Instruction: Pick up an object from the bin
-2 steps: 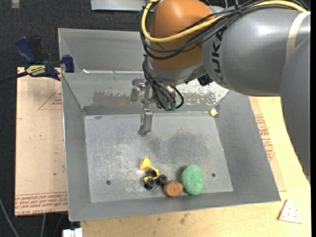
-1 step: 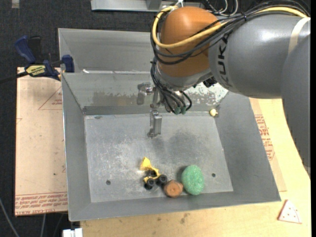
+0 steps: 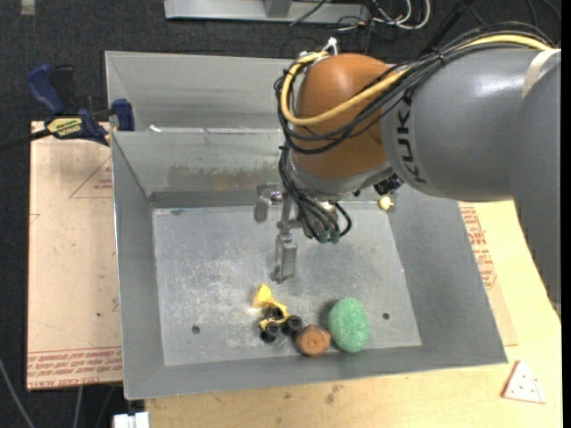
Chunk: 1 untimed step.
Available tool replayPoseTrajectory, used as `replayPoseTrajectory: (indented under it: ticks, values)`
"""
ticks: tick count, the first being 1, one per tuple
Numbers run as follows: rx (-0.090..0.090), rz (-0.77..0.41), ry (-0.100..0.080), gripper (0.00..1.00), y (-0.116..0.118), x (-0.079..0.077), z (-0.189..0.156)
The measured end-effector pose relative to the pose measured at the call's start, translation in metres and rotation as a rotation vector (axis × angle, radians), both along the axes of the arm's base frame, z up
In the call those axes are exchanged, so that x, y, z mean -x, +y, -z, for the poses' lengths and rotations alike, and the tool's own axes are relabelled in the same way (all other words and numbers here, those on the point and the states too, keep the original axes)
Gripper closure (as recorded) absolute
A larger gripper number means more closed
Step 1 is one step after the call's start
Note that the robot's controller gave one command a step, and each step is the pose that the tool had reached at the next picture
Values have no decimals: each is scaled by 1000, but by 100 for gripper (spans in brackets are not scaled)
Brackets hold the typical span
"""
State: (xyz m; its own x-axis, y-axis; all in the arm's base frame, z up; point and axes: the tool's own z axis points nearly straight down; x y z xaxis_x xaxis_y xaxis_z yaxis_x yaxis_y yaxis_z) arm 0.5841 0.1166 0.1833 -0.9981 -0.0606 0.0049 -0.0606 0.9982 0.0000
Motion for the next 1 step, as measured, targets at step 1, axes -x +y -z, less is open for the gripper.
replayPoseTrajectory:
  ticks: [1]
  values:
    - [-2, 115, -1, 0, -38, 19, -50]
